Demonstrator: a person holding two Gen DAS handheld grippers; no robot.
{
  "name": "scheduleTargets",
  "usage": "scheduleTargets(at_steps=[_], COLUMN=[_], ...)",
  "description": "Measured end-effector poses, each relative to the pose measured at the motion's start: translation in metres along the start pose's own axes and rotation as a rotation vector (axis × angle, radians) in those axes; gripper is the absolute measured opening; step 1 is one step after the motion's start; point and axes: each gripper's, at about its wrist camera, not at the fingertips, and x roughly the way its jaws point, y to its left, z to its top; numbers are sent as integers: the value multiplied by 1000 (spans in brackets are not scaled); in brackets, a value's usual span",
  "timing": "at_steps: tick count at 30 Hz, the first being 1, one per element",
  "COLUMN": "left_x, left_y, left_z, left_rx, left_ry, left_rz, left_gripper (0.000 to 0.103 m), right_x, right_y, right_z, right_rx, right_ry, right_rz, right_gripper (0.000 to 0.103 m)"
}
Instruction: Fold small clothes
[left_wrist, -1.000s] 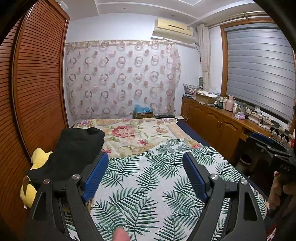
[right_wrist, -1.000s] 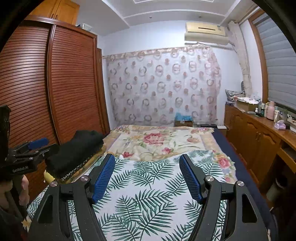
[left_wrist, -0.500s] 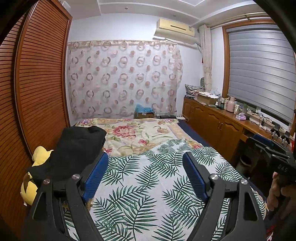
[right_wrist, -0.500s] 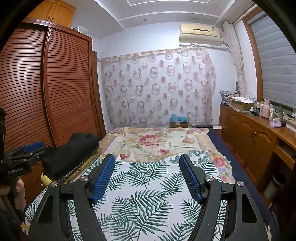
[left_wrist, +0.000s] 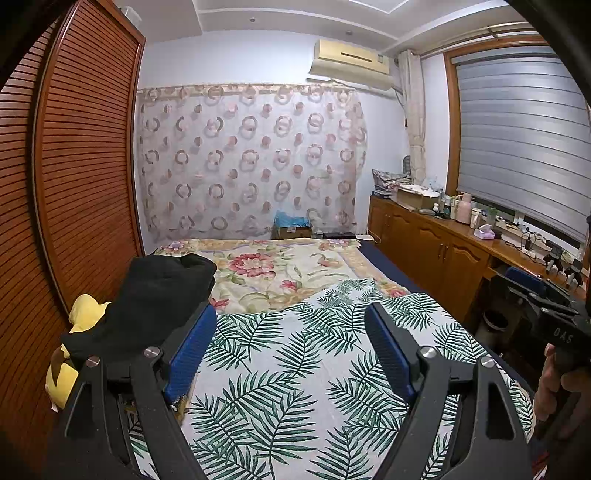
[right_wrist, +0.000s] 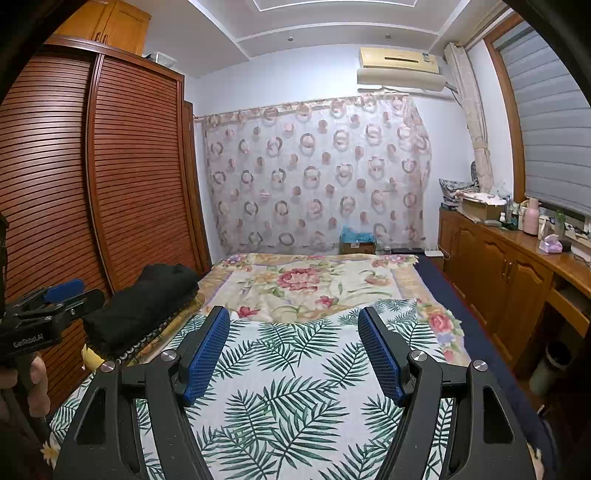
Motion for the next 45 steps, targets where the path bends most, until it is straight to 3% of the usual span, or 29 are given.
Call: scheduleTargets(at_steps=[45], left_x=[-3], left_y=[9], left_z=[4], left_rx=[-2], left_ry=[-16], left_rz=[18], left_gripper=[83], right_x=[1], right_y=[-15], right_z=[2], right_rx=[-6], right_ry=[2], right_rz=[2], right_gripper=[74])
